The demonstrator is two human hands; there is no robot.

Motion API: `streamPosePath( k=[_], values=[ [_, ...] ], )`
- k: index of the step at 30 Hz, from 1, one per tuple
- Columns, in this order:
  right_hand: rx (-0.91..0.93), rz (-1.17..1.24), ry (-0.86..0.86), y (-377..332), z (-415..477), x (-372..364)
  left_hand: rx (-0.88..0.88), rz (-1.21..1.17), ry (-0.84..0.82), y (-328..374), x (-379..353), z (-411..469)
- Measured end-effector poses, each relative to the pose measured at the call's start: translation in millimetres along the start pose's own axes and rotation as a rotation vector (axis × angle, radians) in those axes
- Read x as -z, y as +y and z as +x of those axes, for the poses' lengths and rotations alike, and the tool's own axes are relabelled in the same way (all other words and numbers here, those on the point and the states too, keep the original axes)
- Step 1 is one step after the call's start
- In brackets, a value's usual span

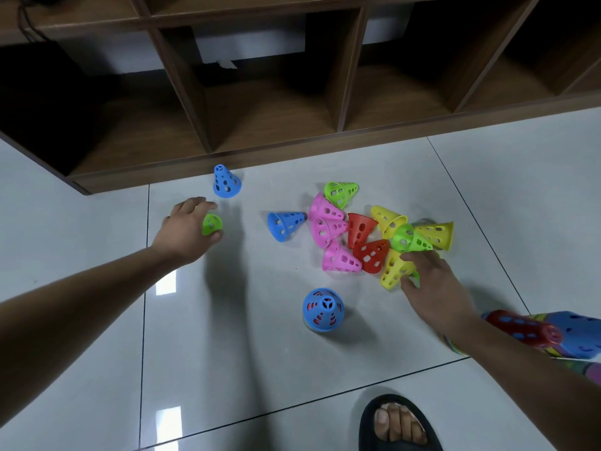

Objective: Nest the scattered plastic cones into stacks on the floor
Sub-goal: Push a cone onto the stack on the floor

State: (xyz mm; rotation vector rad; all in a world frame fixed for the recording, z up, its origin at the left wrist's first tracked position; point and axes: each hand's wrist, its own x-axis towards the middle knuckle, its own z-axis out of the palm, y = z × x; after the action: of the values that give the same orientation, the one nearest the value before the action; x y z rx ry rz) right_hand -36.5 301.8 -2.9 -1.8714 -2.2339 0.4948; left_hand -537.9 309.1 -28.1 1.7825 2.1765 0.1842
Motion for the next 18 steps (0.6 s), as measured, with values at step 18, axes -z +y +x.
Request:
streamPosePath(
  k=[18],
  values=[
    [-0.275,0.851,-0.089,-42,-16,30,0.361,-0.235,-0.114,-1,-2,-30]
  ],
)
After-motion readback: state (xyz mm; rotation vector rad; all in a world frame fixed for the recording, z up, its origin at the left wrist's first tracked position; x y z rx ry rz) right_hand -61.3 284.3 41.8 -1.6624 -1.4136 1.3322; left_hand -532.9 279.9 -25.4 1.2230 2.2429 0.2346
